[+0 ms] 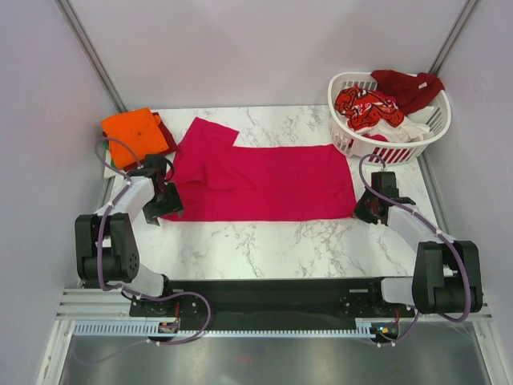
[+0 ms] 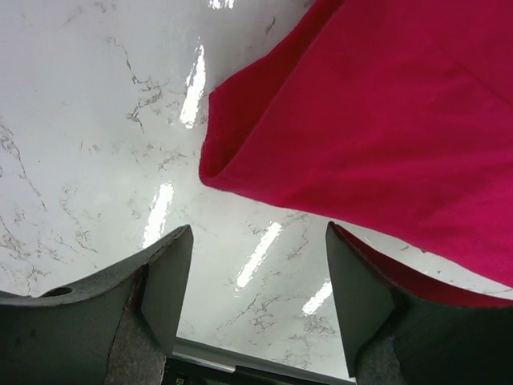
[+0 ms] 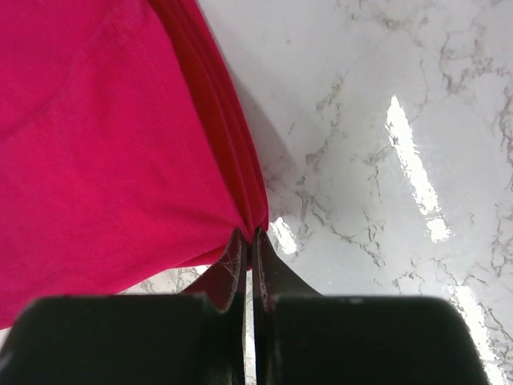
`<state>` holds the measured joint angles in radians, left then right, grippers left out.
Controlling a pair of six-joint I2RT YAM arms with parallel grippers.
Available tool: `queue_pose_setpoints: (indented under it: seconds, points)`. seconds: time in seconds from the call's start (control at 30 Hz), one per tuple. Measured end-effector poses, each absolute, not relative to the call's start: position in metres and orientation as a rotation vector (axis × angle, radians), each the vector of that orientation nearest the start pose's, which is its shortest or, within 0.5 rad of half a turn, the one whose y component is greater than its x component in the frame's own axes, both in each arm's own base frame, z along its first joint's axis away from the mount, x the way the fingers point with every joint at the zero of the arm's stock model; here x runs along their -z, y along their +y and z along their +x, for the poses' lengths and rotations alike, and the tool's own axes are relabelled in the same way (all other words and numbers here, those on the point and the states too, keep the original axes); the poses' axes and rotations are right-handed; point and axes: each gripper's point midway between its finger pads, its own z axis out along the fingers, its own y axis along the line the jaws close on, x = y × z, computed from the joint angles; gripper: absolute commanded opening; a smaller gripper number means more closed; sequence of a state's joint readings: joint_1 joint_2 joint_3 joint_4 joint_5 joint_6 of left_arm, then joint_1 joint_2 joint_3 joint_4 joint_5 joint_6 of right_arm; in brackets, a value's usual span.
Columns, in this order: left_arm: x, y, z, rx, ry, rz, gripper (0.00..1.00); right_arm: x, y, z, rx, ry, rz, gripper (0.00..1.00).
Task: Fold and stack the t-shirts
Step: Fold the tshirt
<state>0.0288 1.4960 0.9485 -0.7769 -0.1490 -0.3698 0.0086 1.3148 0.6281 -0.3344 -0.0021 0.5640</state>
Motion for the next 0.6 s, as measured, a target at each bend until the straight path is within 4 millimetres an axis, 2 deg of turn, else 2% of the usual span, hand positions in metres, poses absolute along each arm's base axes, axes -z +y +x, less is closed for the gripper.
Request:
queue_pose_setpoints:
  seconds: [0.23,0.47,0.57,0.6]
  points:
    - [-0.033,0.022,0.262,-0.198,2.871,-0.604,0.74,-0.031,0.026,0.281,-0.219,2.501,0.71,0.0]
    - [-0.022,0.033,0.282,-0.244,2.891,-0.64,0.72,-0.029,0.029,0.28,-0.242,2.51,0.701,0.0]
    - [-0.021,0.034,0.289,-0.248,2.895,-0.642,0.64,-0.027,0.03,0.277,-0.246,2.519,0.702,0.0]
    - [-0.021,0.034,0.292,-0.247,2.895,-0.642,0.57,-0.026,0.03,0.276,-0.247,2.522,0.702,0.0]
